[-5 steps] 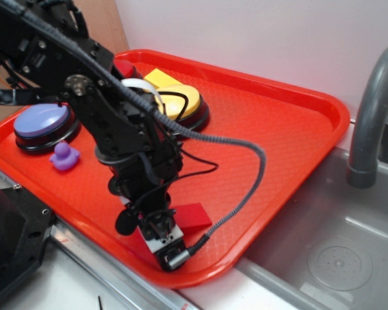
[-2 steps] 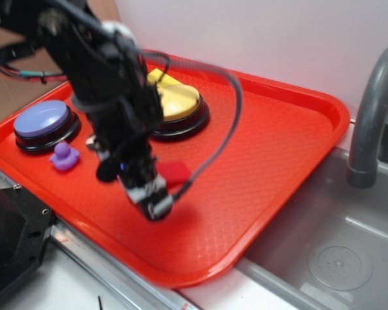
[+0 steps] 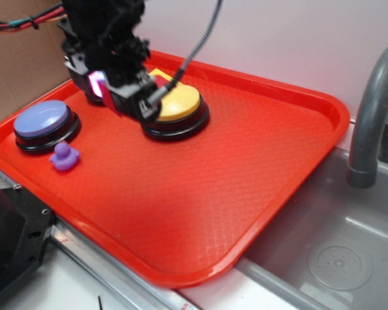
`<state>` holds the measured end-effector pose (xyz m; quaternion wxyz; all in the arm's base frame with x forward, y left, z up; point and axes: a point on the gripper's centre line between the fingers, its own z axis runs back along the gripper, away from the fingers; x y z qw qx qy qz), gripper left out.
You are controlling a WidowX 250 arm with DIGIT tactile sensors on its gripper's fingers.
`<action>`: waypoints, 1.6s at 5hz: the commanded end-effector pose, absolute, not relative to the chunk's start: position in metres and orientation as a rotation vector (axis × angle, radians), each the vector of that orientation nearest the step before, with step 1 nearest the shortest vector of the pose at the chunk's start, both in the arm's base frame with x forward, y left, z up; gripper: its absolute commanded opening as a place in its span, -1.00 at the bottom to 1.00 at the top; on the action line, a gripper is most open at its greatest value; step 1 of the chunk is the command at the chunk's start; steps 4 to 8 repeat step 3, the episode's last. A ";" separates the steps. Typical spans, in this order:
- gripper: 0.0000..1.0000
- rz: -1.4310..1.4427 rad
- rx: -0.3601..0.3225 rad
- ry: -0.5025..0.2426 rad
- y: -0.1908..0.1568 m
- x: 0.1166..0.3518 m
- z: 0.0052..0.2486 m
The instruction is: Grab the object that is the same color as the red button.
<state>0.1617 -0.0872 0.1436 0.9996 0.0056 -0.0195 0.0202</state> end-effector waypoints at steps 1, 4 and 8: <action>-1.00 0.235 0.016 -0.121 -0.049 0.122 0.188; -1.00 0.226 0.030 -0.109 -0.047 0.119 0.183; -1.00 0.226 0.030 -0.109 -0.047 0.119 0.183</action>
